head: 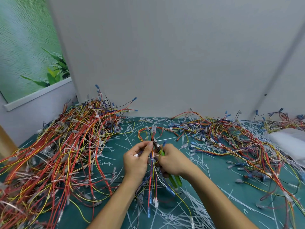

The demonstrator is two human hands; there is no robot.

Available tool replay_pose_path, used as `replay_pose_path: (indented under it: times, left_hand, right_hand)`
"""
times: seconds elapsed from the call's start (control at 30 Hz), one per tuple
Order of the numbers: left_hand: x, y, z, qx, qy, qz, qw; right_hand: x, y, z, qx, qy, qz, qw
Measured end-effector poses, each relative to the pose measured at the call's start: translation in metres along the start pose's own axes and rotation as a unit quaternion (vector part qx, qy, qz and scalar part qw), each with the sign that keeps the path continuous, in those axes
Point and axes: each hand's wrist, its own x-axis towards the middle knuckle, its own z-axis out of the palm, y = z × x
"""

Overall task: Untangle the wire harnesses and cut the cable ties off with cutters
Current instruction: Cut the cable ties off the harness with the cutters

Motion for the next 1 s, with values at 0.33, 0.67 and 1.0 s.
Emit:
replay_pose_path:
  times: [0.33, 0.67, 1.0]
  left_hand:
    - [-0.0009, 0.0018, 0.0, 0.009, -0.004, 0.005, 1.0]
    - [-0.0018, 0.0028, 0.0004, 0.017, -0.009, 0.014, 1.0]
    - [-0.0008, -0.0009, -0.0005, 0.023, -0.01, 0.014, 1.0]
  right_hand:
    - [-0.0036, -0.0059, -0.001, -0.015, -0.009, -0.001, 1.0]
    - [-0.0016, -0.004, -0.0011, -0.018, 0.003, 0.011, 1.0]
    - [-0.0037, -0.0058, -0.0005, 0.011, -0.012, 0.012, 1.0]
